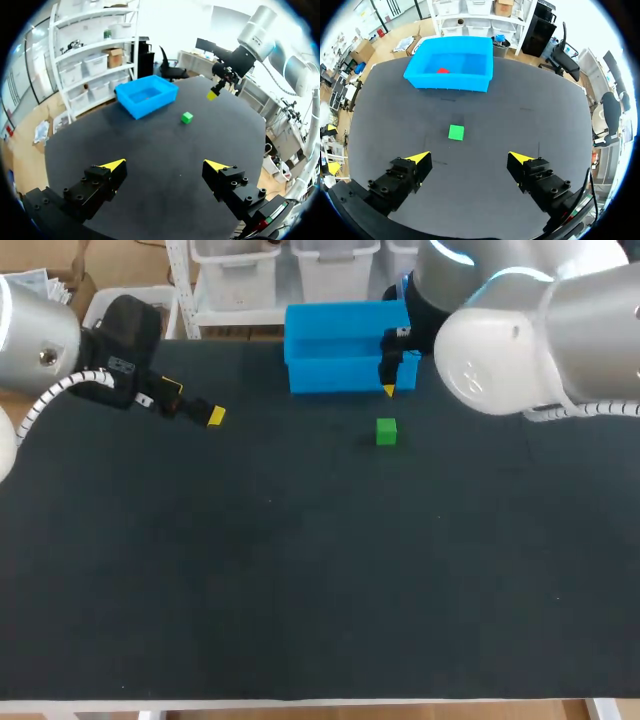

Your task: Use the left arm to pick the red cube and place it into the blue plastic box first, then use the right arm to grasp the green cube and put it into the same blue plastic box after the first action is fully finished.

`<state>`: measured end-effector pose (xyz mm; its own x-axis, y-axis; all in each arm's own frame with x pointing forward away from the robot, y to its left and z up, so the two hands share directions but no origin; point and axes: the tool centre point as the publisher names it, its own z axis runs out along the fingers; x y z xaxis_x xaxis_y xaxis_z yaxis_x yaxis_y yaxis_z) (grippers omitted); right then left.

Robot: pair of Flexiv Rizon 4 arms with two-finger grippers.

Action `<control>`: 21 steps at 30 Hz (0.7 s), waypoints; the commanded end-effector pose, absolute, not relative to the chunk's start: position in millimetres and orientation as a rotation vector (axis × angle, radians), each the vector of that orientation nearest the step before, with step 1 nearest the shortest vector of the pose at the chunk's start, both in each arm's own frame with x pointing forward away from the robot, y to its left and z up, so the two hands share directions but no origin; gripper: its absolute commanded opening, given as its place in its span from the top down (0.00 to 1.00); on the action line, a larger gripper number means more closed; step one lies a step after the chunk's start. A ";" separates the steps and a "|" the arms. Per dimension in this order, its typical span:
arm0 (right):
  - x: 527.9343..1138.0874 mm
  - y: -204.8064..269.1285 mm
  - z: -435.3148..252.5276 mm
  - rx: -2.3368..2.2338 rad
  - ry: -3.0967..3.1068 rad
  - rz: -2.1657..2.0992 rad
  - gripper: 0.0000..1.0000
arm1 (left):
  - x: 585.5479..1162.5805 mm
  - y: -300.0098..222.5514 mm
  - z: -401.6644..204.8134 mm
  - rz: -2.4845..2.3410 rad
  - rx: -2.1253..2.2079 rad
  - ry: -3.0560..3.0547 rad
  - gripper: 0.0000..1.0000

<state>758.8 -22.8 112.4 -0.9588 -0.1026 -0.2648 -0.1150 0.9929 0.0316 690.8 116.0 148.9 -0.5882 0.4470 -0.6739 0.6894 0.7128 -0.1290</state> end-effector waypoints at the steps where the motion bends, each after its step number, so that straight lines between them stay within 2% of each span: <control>1: 757.7 -22.7 112.1 -0.156 2.866 0.064 0.00 | 692.1 116.4 148.3 -0.511 0.862 2.291 0.00; 21: 764.1 24.4 79.7 -0.059 2.977 -0.087 0.00 | 692.1 116.4 148.3 -0.511 0.862 2.291 0.00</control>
<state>757.5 18.8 82.8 -0.9834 -0.0451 -0.1760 -0.0373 0.9982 -0.0475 690.9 116.0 148.9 -0.5883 0.4470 -0.6739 0.6894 0.7128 -0.1289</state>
